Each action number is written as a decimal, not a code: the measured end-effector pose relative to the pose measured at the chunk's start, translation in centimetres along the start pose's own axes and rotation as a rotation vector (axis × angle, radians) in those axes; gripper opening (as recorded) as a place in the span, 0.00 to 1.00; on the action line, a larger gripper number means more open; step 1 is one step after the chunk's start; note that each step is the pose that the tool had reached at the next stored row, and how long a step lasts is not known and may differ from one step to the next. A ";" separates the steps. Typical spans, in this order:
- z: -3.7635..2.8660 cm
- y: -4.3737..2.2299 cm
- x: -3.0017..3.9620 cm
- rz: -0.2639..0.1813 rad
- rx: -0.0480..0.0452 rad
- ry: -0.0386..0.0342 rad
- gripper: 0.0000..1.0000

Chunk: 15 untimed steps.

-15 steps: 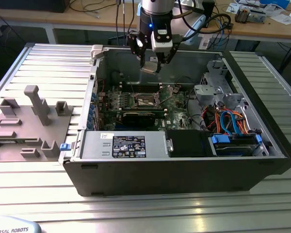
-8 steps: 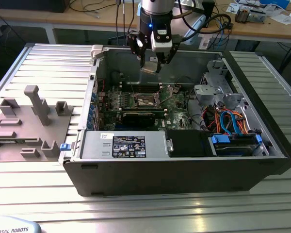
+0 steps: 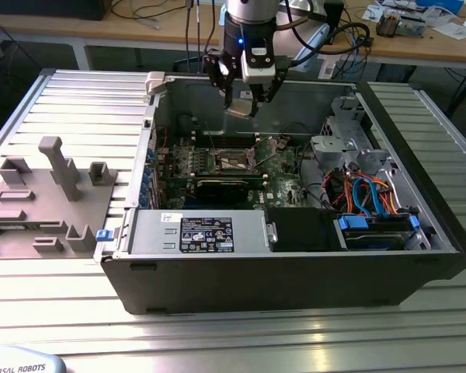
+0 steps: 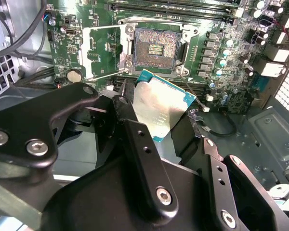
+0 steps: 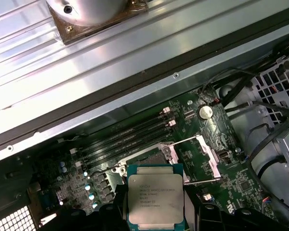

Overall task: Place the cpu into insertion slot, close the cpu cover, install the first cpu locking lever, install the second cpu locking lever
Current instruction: 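Place the cpu into insertion slot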

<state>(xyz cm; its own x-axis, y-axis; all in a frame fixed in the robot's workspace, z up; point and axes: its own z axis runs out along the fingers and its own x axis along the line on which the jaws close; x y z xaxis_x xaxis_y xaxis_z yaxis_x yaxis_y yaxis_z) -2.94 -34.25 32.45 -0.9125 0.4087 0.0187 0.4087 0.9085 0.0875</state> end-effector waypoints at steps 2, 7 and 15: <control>0.00 0.00 0.00 0.002 0.0000 -0.0002 0.55; 0.02 0.00 0.00 0.006 -0.0001 -0.0005 0.55; 0.03 0.00 0.00 0.012 -0.0002 -0.0011 0.55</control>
<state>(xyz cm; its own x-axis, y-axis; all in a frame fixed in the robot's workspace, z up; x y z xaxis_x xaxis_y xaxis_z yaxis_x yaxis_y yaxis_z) -2.94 -34.25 32.42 -0.9074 0.4200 0.0187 0.4199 0.9033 0.0875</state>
